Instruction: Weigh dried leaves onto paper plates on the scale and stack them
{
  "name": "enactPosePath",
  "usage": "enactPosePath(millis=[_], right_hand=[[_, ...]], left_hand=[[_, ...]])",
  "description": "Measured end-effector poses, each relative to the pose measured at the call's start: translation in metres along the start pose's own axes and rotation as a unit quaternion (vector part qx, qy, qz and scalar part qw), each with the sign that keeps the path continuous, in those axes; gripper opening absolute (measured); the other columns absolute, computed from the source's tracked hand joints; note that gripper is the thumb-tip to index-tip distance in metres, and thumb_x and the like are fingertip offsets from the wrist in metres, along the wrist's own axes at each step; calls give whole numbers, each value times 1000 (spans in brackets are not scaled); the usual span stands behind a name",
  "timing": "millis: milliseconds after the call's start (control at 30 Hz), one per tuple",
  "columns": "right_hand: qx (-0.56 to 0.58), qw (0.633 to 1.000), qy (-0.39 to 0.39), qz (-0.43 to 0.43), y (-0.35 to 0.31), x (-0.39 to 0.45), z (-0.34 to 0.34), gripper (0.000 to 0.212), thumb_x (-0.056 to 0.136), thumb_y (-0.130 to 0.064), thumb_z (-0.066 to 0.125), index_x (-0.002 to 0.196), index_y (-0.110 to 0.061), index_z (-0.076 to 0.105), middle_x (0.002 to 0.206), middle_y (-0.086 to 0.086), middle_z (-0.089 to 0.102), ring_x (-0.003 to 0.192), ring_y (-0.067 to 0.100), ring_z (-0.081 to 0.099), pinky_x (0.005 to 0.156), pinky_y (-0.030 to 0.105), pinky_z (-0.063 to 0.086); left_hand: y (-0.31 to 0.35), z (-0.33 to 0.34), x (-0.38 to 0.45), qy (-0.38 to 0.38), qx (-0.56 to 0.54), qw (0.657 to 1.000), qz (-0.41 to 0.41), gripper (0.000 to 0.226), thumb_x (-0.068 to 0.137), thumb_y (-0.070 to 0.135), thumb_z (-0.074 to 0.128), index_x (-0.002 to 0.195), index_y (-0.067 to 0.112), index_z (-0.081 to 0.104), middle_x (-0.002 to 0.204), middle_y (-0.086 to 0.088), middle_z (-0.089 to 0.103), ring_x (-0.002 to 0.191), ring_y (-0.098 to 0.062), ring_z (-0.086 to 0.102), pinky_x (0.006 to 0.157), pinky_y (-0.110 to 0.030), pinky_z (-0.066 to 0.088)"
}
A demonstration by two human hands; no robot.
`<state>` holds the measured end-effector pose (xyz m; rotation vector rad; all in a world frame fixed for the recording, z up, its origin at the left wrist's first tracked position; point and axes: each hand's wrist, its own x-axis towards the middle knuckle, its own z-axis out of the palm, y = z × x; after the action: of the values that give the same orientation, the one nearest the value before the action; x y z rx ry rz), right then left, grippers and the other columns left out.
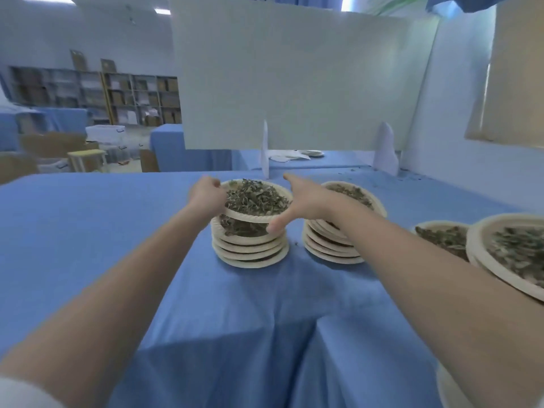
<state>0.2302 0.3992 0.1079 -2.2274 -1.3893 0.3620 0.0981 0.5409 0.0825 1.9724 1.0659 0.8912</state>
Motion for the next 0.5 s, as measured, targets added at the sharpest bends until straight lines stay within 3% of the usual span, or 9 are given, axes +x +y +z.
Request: enactPosePath(millis=[33,133,200,233,300,367,467,500], right_hand=[[-1,1000,1,1,5,12,7,131,55,-43,89,152,-16,5,158,1,16,143,21,20,109,33,26],[-19,1000,-4,4,21,40,23,128,56,-41,88,151,-13,7,156,4,22,140,24,25,106,32,29],[-33,999,-2,2,29,51,31,124,57,-40,88,149,-10,12,153,6,27,138,25,29,104,31,31],[-38,999,1,1,32,55,35,122,56,-40,88,148,-10,14,153,7,28,137,25,30,104,31,31],[-39,999,0,-4,36,61,41,123,57,-40,88,149,-10,12,154,7,27,139,25,28,105,31,30],[-49,999,-3,-2,36,65,46,124,57,-41,88,150,-10,11,154,6,26,140,25,27,105,30,29],[-49,999,-8,-4,35,68,47,122,58,-42,88,149,-9,12,153,7,28,138,25,29,105,32,30],[-46,999,-13,2,31,66,45,124,59,-42,87,149,-10,9,153,7,27,139,25,28,106,33,30]], left_hand=[[-8,8,10,-1,2,1000,-4,30,88,-7,34,87,9,60,93,-7,49,92,-28,47,84,-34,41],[-30,30,29,-8,25,1000,-2,34,88,-5,34,74,21,50,98,-10,47,95,-25,40,82,-29,33],[-41,42,37,-2,50,999,-5,34,90,0,34,103,16,60,114,-17,55,113,-31,43,92,-32,35],[-45,47,39,6,64,998,-11,40,91,3,33,122,13,56,125,-18,54,123,-32,39,97,-34,35],[-53,53,43,18,84,996,-11,45,93,4,32,135,12,46,131,-19,51,128,-33,36,98,-37,36],[-59,57,43,20,95,995,-6,43,93,2,32,132,9,48,130,-20,52,126,-35,38,96,-39,37],[-63,56,47,22,118,993,-5,31,91,-2,33,106,7,59,128,-21,52,119,-37,44,92,-40,38],[-58,53,45,18,135,991,-7,31,91,-3,33,108,4,58,129,-21,51,118,-38,45,93,-41,38]])
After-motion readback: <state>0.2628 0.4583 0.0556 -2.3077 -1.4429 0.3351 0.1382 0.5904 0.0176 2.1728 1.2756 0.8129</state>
